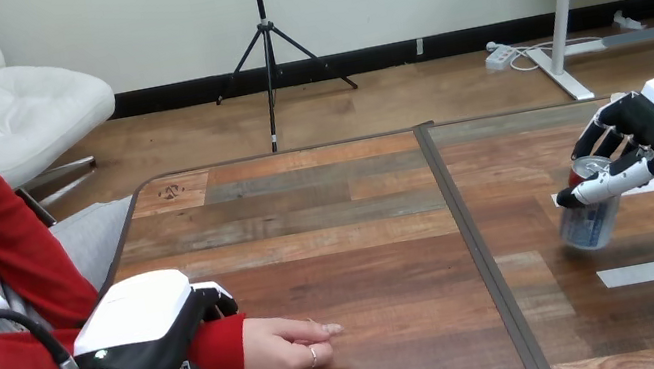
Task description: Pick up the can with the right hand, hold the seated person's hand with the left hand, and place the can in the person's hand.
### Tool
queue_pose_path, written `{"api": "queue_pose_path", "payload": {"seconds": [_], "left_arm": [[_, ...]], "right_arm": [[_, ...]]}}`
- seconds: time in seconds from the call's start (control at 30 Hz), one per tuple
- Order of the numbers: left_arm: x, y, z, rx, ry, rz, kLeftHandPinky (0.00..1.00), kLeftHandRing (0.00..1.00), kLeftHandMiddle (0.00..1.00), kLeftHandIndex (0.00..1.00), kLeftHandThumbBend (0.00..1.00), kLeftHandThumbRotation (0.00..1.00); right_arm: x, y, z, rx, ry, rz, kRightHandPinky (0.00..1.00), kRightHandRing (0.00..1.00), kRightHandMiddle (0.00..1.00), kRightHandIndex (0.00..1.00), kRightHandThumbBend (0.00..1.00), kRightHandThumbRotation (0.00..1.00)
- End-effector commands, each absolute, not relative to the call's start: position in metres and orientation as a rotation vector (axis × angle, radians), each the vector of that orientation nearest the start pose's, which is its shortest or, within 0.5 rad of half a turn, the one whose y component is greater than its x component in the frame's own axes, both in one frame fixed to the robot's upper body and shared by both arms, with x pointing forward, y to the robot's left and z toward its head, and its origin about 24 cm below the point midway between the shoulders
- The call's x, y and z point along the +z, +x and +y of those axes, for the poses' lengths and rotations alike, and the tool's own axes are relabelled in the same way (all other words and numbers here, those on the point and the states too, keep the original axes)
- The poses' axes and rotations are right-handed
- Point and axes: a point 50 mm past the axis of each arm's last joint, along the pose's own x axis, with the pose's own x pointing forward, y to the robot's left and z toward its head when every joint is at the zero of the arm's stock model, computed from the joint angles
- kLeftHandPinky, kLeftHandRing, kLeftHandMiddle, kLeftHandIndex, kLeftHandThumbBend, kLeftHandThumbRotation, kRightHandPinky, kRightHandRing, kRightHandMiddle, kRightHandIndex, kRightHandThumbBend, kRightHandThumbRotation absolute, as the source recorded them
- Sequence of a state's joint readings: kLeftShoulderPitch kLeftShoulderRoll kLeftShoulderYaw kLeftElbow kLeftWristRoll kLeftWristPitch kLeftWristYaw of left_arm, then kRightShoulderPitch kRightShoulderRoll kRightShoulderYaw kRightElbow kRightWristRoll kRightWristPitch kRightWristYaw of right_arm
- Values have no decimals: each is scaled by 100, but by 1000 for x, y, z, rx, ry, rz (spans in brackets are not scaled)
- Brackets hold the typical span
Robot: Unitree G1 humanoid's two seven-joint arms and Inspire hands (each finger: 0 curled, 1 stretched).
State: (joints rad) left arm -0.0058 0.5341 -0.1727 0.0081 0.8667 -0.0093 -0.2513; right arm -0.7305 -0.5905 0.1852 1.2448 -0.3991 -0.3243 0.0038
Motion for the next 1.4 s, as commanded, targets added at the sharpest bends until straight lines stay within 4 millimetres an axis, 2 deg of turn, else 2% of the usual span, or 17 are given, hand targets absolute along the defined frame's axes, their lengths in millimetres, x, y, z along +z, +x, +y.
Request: {"api": "queue_pose_path", "payload": {"seconds": [0.0,0.57,0.87,1.37], "left_arm": [[43,253,215,-383,1476,156,67,71,73,72,100,0],[42,254,216,-382,1511,181,63,69,71,70,100,0],[42,255,216,-376,1536,208,57,62,66,65,99,0],[42,255,217,-352,1537,242,47,56,62,60,92,0]], "right_arm": [[91,360,-290,-8,-979,125,35,39,46,49,68,0],[92,360,-291,-15,-970,130,36,40,46,49,68,0],[92,360,-291,-13,-970,133,36,40,45,49,68,0],[92,361,-290,-13,-966,130,34,38,45,48,68,0]]}}
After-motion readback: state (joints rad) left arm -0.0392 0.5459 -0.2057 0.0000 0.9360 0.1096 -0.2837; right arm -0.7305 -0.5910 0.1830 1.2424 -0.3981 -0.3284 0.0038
